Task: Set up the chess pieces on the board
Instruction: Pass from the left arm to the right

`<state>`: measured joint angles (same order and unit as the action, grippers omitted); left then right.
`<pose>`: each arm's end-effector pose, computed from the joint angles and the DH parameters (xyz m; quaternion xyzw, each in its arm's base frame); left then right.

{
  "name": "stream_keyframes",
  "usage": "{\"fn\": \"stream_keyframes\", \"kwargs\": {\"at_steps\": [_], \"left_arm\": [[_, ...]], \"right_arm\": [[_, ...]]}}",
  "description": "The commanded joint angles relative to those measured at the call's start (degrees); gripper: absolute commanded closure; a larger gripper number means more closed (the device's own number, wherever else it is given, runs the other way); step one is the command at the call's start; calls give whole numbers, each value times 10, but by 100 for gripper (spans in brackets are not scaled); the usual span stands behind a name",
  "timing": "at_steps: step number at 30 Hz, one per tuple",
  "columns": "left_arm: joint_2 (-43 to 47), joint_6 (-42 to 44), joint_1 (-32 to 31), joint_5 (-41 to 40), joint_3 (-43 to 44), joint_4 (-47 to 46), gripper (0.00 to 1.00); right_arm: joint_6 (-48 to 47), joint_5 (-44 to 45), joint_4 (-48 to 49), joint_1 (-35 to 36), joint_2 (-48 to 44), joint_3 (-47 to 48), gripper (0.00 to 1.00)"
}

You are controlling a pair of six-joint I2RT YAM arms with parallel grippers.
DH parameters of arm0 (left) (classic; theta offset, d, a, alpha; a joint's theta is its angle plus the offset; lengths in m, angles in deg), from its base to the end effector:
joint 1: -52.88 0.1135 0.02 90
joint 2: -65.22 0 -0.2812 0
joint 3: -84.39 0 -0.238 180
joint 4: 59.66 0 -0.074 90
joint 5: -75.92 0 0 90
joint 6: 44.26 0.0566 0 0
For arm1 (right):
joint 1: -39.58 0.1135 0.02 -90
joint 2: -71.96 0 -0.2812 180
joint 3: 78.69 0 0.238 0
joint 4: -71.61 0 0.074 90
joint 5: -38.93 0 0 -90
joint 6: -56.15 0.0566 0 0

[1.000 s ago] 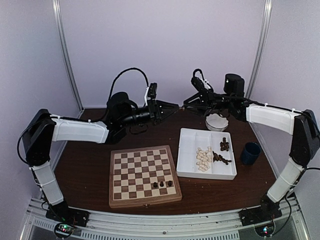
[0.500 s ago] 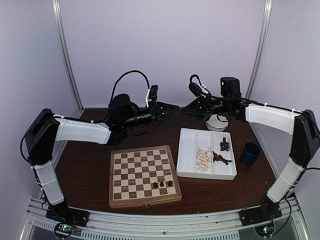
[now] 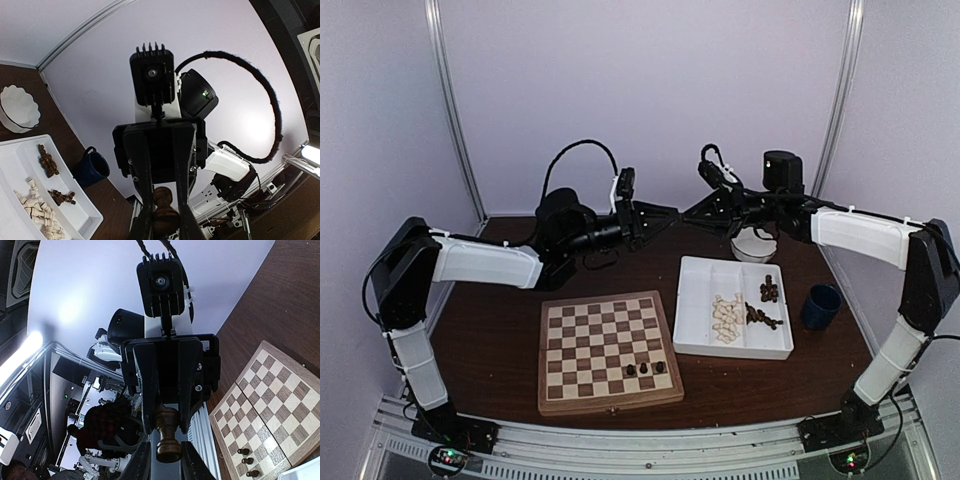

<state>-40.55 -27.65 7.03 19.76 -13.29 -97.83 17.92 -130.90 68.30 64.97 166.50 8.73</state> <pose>0.2782 -0.3318 0.3202 0.0848 0.6223 -0.7434 0.2298 0.3023 0.2051 0.3491 -0.2653 0.6675 0.6915 0.0762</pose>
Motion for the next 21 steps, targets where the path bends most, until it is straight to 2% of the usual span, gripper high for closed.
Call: {"fn": "stream_keyframes", "kwargs": {"at_steps": [1,7,14,16,18,21], "left_arm": [[-11,-4,-1,2,-4,-17,97],[-11,-6,-1,3,-7,-21,98],[-12,-6,-1,2,-9,-19,98],[-13,-6,-1,2,-10,-17,97],[-12,-5,-1,1,-10,-11,94],[-7,3,-1,-2,-13,6,83]], "right_arm": [[9,5,34,2,3,0,75],[12,11,37,-2,11,7,76],[-20,19,8,-4,10,10,87],[-73,25,-50,-6,9,24,89],[-149,36,-160,-7,7,45,90],[-273,62,-300,-7,3,85,91]]}}
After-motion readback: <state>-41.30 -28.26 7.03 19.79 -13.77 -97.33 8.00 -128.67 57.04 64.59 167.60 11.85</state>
